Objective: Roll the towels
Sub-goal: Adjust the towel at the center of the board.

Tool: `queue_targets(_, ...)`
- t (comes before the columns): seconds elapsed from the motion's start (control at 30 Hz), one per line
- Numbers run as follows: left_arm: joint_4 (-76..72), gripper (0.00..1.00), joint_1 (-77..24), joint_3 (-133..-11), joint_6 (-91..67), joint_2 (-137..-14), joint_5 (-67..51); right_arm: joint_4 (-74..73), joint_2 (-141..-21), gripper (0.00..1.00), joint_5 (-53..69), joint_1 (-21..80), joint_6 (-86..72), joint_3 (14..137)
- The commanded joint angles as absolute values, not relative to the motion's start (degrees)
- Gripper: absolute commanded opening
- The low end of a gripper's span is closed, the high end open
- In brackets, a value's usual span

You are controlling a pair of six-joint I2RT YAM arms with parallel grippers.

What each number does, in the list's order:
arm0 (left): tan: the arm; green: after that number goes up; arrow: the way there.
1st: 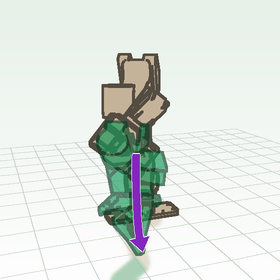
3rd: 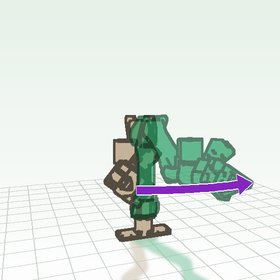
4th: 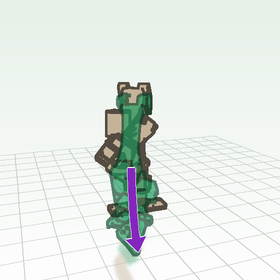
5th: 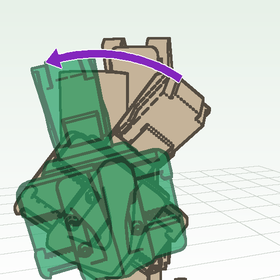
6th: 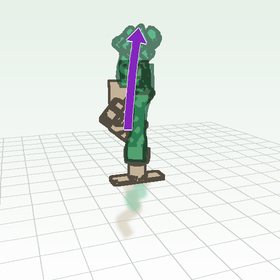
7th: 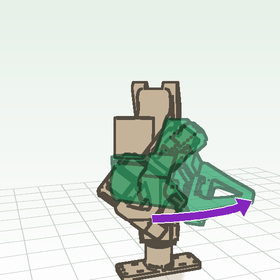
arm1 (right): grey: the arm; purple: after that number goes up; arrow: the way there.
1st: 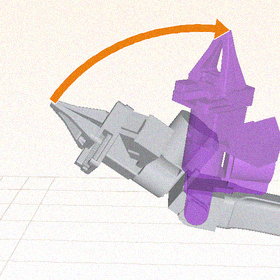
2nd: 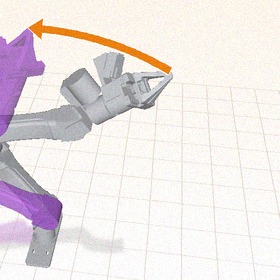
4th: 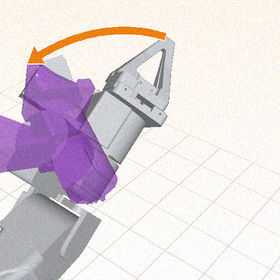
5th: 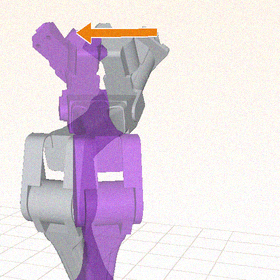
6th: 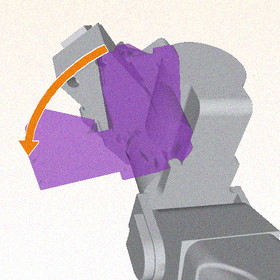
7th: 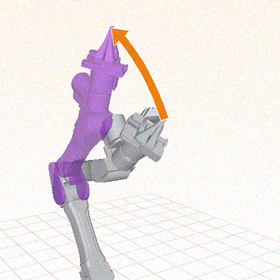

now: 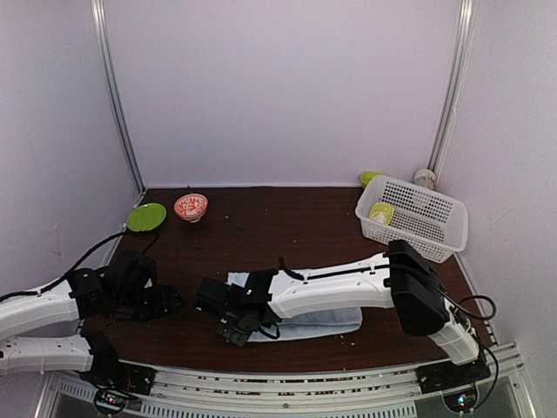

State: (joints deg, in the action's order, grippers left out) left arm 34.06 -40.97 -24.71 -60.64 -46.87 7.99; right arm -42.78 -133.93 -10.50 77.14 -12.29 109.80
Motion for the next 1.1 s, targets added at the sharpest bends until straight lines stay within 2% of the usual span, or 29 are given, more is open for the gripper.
queue_targets(0.0, 23.60, 0.76, -41.00, -25.31, -60.33, -52.33, 4.41, -38.98, -126.73, 0.00, -11.07, 77.41, -13.28, 105.34)
queue_targets(0.3, 13.90, 0.74, -40.52, -28.89, -59.62, -65.36, -0.47, -34.09, -121.18, 0.00, -9.66, 77.42, -13.55, 97.88)
queue_targets(0.73, 4.52, 0.73, -39.20, -34.71, -60.46, -81.38, -7.49, -32.57, -121.81, 0.00, -9.17, 77.03, -14.28, 95.36)
queue_targets(1.07, 3.07, 0.56, -39.24, -34.19, -60.80, -85.43, -8.37, -32.02, -121.20, 0.00, -8.58, 76.93, -14.39, 94.63)
